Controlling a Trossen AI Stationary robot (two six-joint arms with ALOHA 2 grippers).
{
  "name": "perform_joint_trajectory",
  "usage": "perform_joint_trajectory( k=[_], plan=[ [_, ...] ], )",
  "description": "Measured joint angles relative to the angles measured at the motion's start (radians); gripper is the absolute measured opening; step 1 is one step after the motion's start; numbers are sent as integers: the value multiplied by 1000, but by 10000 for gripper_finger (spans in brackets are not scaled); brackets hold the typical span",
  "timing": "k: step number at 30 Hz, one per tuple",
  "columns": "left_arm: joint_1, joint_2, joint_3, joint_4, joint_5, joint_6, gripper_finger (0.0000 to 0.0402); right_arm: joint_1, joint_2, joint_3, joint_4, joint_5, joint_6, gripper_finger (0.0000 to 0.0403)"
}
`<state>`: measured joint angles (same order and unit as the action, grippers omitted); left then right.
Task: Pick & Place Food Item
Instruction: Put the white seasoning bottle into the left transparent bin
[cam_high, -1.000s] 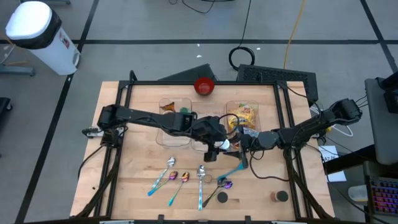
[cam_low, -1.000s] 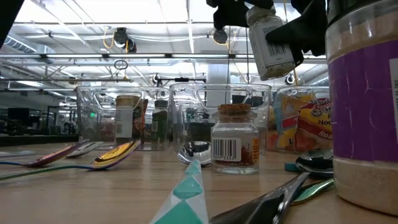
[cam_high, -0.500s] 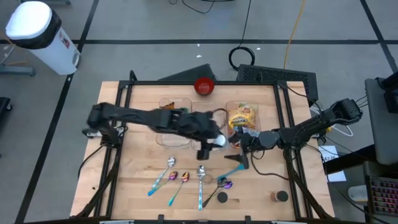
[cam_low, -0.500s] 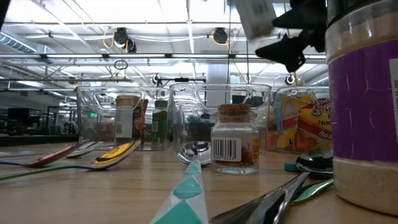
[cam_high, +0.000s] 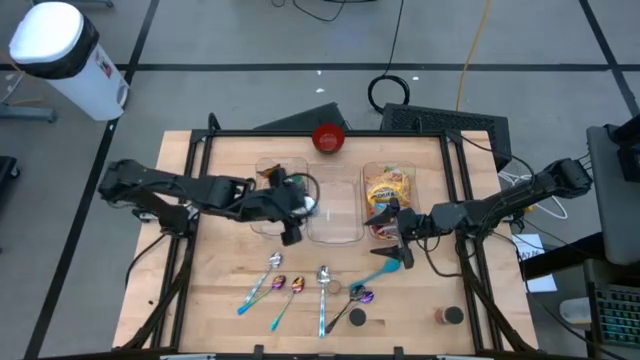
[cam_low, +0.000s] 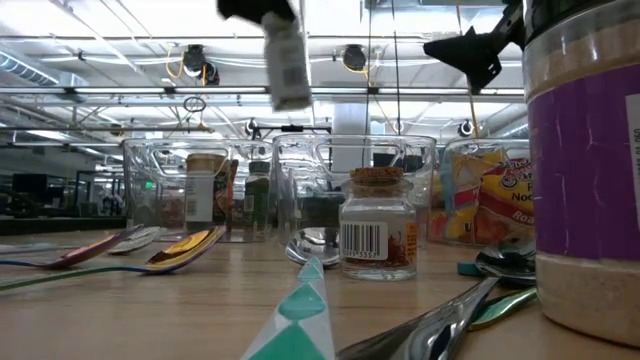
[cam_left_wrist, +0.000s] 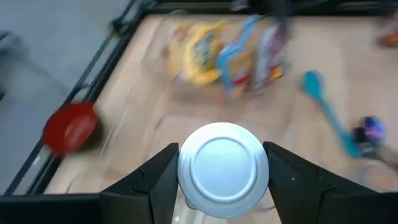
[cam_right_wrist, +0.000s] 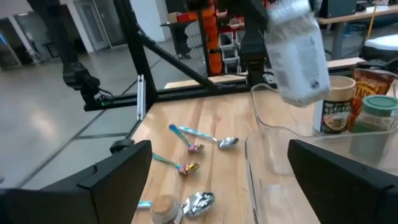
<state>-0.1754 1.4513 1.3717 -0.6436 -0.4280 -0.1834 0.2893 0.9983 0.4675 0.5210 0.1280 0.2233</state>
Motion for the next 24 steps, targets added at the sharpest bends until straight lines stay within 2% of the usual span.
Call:
perform_joint_trajectory(
  k=[5, 10, 17, 24],
  plan=[
    [50, -130, -243, 128, -51, -100, 208, 0, -13, 0, -18, 4, 0, 369],
    [116, -145, -391, 226, -24, -178, 208, -2, -13, 0, -14, 9, 0, 369],
    [181, -102, -465, 373, 13, -193, 208, -2, -13, 0, -19, 57, 0, 369],
    [196, -96, -473, 341, 46, -186, 208, -2, -13, 0, -18, 55, 0, 369]
  ],
)
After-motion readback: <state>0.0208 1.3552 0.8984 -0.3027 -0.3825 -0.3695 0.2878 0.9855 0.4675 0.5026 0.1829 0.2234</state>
